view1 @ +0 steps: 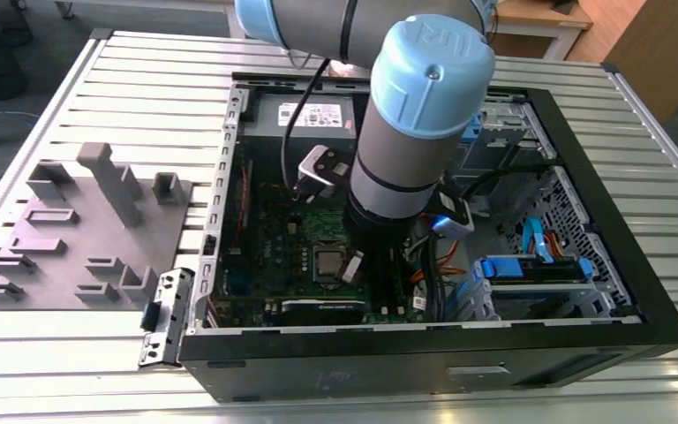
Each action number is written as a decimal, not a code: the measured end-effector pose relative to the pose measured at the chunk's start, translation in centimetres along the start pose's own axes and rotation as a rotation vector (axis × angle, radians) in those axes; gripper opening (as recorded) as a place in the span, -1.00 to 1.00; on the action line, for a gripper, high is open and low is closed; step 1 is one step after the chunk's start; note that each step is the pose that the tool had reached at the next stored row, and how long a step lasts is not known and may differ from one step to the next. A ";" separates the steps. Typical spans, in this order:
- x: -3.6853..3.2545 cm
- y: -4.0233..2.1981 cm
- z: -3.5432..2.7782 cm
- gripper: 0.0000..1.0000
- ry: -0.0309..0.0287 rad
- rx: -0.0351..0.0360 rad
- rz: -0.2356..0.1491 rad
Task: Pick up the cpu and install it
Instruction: 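Install the first cpu locking lever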
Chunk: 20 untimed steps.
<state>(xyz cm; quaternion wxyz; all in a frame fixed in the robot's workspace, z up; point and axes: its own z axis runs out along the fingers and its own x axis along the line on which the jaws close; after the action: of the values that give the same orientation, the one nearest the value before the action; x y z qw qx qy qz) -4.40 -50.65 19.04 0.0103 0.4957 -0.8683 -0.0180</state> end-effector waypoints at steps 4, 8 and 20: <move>-0.13 -0.22 0.04 -0.79 -0.0014 -0.0028 0.000; -0.13 -0.23 0.05 -0.79 -0.0016 -0.0032 0.000; 0.11 -0.39 0.05 -0.79 0.0045 -0.0004 0.000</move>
<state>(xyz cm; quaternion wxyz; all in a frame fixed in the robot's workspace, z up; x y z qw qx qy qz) -4.12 -50.94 18.98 0.0123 0.4957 -0.8682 -0.0171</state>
